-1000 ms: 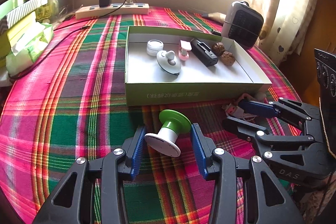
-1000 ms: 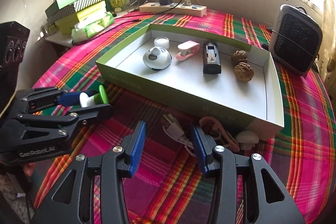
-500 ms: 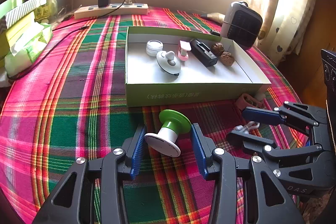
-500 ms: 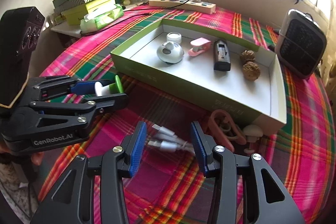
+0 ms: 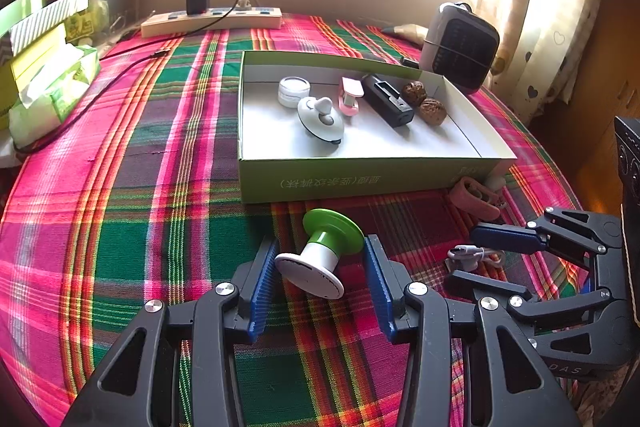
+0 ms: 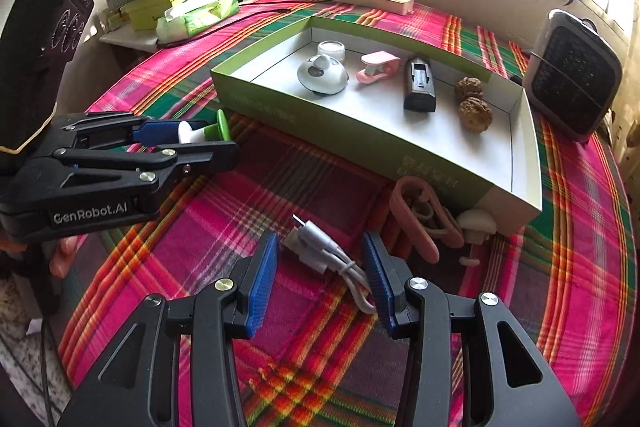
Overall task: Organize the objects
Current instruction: 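Close the right tool on the white USB cable while the left holds the spool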
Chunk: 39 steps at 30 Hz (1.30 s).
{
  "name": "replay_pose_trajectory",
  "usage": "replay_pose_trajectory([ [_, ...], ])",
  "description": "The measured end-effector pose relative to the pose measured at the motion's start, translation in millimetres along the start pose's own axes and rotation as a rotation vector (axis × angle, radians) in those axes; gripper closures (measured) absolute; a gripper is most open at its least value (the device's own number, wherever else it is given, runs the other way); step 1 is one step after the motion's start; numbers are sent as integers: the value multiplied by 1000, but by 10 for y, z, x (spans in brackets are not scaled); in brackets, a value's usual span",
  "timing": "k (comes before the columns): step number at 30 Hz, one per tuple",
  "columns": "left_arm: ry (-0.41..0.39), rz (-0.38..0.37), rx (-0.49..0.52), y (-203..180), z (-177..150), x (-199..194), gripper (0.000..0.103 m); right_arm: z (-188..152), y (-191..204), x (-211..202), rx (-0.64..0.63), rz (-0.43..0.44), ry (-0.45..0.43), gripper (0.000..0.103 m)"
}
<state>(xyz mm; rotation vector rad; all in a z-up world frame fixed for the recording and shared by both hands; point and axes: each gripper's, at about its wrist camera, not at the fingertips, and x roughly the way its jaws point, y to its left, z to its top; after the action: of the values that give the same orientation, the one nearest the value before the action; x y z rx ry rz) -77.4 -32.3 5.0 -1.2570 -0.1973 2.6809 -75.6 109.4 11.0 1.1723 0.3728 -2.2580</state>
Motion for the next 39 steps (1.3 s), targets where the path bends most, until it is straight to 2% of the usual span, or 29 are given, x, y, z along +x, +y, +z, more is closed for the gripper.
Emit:
replay_pose_trajectory([
  [5,0,0,0,-1,-1,1,62,-37,39,-23,11,-2,-7,59],
  [14,0,0,0,-1,-1,5,62,-82,46,-44,33,-21,-42,78],
  [18,-1,0,0,-4,-1,1,62,-93,72,-46,27,-38,-57,83],
  [39,-1,2,2,-8,-6,4,62,-94,64,-45,46,-40,-67,83],
])
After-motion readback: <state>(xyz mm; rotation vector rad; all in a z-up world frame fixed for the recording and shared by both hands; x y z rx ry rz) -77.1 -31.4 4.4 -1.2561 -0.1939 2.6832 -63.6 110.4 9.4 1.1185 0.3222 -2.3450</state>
